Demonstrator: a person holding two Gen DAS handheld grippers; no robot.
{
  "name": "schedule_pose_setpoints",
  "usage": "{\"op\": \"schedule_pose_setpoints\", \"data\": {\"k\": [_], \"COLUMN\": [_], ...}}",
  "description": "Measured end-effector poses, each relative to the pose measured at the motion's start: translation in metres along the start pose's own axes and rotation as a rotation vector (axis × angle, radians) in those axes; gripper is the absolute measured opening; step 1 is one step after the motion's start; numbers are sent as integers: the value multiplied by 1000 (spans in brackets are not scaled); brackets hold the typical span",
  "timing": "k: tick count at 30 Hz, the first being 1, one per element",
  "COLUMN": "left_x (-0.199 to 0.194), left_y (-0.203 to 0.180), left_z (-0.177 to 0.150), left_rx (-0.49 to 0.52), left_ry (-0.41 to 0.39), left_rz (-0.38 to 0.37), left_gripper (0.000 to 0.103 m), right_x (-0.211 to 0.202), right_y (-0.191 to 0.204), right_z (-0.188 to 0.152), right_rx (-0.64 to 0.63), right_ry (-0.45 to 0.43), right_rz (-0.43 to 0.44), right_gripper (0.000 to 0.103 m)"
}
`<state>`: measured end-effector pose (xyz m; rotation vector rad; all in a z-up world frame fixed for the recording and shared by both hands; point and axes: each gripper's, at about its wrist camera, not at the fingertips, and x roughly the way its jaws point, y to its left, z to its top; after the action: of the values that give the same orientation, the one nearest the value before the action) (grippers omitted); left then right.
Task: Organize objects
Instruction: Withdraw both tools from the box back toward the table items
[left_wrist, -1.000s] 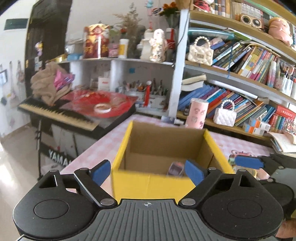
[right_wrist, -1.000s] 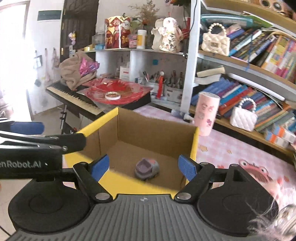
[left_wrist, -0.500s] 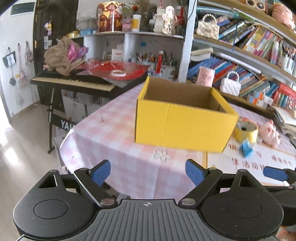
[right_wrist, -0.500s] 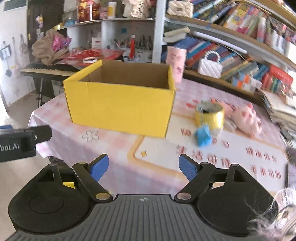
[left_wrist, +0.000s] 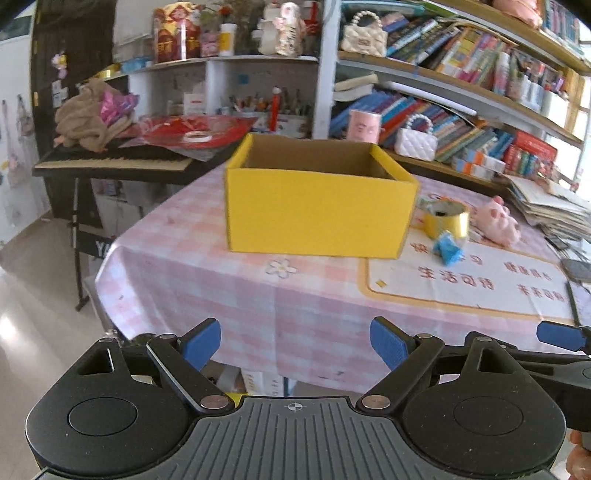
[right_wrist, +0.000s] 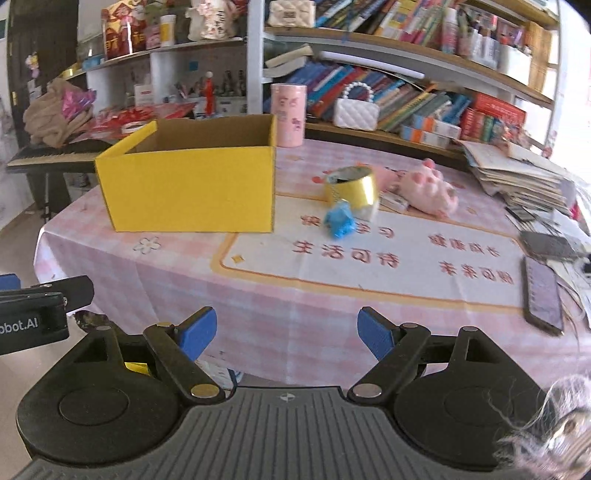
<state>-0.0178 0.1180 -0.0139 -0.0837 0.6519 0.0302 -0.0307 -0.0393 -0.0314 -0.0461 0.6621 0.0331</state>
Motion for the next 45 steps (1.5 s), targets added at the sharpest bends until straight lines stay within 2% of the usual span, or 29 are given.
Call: {"op": "schedule_pose_setpoints", "data": {"k": [14,22,33,45], "left_x": [7,16,32,62], "left_y": [-38,-71,-107,-138], "left_z": [-3,3,15,28], "left_rx": [92,150,165,142], "left_ry": [32,39,41,65], "left_rz": [-108,-183,-214,-202], "left_gripper": [90,90,90,90], "right_x": [-13,-15,-7,23], "right_y": [-32,-64,-104,-137], "right_z": [-13,-14,-3,14], "right_rx": [88,146,172,167], "right_ry": [20,22,18,34], "right_rz": [-85,-151,-187,-186], "right_gripper": [86,86,86,86]}}
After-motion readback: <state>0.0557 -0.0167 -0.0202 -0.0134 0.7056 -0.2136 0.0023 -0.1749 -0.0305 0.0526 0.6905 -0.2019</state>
